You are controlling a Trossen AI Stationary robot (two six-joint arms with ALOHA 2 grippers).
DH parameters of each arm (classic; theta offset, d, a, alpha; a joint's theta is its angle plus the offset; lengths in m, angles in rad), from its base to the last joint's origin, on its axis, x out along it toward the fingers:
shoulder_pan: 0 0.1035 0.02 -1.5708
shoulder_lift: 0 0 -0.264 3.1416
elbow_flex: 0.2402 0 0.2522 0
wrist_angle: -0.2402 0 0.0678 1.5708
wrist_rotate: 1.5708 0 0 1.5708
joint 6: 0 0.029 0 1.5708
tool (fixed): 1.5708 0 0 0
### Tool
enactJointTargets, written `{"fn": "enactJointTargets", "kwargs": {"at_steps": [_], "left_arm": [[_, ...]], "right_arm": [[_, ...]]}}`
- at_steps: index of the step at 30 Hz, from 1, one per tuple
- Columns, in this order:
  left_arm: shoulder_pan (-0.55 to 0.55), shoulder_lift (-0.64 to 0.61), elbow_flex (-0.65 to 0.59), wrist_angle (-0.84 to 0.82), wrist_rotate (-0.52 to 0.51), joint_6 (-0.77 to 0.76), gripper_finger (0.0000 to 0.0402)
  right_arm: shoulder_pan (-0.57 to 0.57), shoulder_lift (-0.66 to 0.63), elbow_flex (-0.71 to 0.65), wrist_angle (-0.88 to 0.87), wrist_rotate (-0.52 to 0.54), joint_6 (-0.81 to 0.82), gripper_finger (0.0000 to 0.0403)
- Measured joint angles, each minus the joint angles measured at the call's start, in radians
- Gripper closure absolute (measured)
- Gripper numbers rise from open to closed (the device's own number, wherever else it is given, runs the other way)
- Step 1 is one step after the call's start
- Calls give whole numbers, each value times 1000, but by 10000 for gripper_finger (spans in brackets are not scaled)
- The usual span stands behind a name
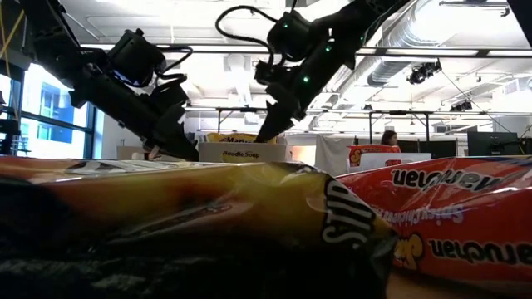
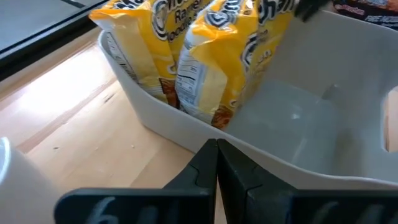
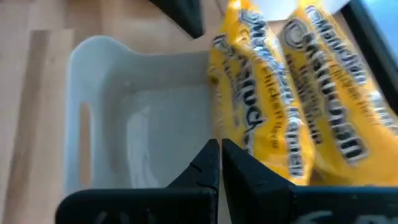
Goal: Sort Maruchan noodles
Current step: Adjust the gray bin, then put the bottom left black noodle pack into the white bin
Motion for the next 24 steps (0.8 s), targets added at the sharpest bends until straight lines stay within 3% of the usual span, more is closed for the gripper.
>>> {"fn": "enactJointTargets", "kwargs": {"at_steps": [3, 18, 24], "left_arm": [[0, 0, 0, 1, 2, 1, 401], [0, -46, -1, -12, 5, 28, 401], [-3, -117, -1, -45, 23, 42, 401]], "right_arm": [[-11, 1, 0, 9, 37, -2, 403], [-22, -38, 0, 68, 17, -63, 403], [44, -123, -8, 0, 141, -115, 403]]}}
